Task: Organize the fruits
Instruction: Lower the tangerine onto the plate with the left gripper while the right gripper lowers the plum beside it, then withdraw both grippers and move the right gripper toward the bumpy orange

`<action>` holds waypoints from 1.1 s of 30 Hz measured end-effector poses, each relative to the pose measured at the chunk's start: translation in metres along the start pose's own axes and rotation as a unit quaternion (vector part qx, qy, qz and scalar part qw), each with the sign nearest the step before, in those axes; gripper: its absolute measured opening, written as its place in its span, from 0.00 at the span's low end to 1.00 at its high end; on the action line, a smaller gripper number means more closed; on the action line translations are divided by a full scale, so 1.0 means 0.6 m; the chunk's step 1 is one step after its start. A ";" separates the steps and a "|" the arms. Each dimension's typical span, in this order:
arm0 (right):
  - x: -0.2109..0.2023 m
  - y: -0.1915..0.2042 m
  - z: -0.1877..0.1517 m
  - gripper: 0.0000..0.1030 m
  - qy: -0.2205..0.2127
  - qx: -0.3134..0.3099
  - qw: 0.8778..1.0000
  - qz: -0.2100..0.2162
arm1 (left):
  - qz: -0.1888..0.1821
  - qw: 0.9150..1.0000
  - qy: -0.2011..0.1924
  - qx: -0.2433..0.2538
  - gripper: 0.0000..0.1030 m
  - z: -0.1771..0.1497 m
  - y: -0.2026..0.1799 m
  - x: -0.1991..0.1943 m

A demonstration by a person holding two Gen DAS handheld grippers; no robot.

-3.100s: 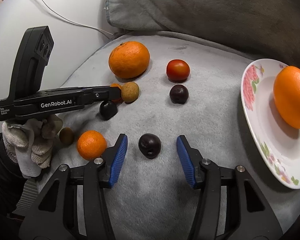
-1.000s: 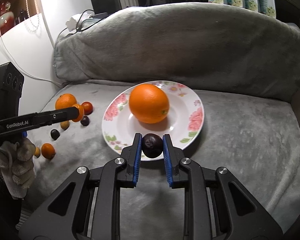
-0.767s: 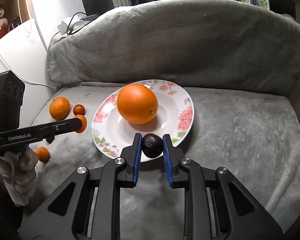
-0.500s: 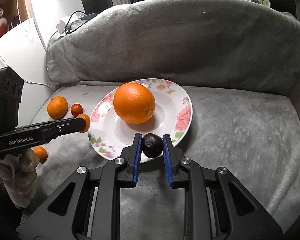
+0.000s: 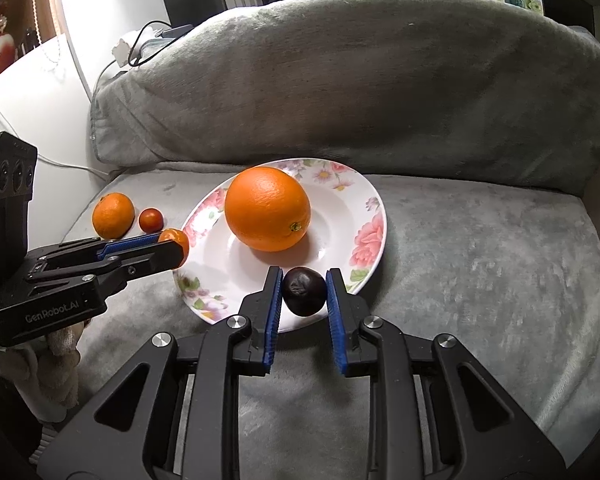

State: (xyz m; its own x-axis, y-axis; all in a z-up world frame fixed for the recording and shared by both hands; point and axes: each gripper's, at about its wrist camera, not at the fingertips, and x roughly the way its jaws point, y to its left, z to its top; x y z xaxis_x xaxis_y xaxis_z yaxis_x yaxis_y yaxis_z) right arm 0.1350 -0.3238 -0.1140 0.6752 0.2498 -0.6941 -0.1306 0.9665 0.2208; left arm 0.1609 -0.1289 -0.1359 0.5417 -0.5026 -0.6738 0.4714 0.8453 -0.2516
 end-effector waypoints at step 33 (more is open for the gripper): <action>-0.049 0.032 0.046 0.86 -0.031 0.025 0.999 0.028 | 0.042 0.998 -0.040 -0.010 0.78 0.001 0.014 -0.093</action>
State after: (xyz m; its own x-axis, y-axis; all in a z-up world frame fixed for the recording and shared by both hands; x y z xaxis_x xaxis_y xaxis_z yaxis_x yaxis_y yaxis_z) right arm 0.1327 -0.3144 -0.0705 0.7114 0.2977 -0.6366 -0.1344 0.9468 0.2925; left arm 0.1350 -0.0941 -0.0997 0.6331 -0.4419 -0.6355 0.4085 0.8881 -0.2106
